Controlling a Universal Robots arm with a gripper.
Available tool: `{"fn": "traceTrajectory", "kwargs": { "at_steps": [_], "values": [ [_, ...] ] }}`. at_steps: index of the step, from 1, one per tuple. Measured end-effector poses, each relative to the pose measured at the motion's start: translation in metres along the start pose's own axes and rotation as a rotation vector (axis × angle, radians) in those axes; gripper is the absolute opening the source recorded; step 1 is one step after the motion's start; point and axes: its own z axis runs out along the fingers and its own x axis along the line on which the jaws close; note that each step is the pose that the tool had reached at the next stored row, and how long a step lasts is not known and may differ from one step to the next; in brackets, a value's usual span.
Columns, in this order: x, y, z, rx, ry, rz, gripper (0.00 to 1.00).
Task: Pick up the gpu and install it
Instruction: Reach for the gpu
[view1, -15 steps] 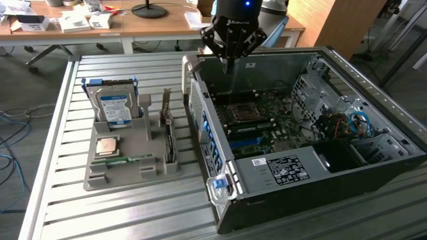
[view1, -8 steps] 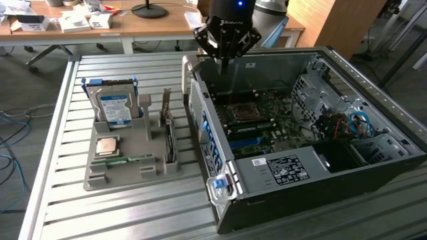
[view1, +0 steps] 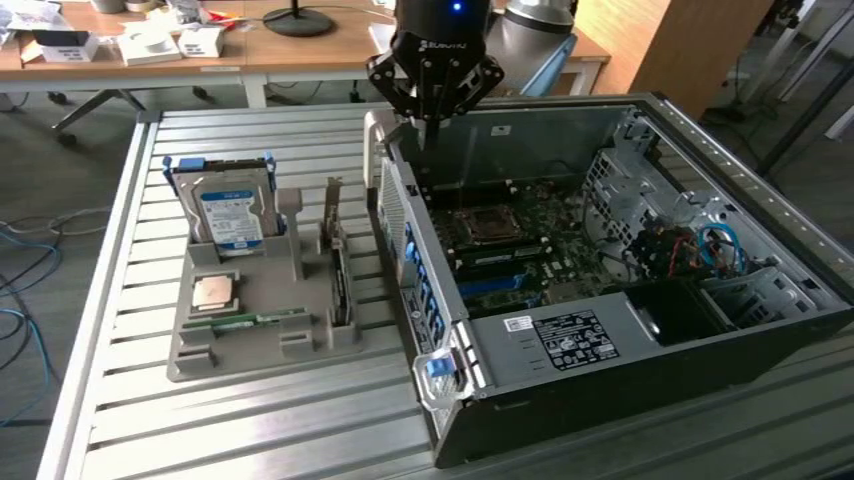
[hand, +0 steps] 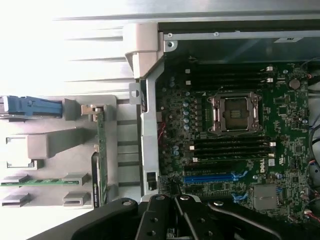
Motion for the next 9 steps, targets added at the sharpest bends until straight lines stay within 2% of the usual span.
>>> {"fn": "traceTrajectory", "kwargs": {
  "at_steps": [9],
  "values": [
    [0.018, -0.0006, 0.0002, 0.0001, 0.0, 0.0, 0.11]
  ]
}}
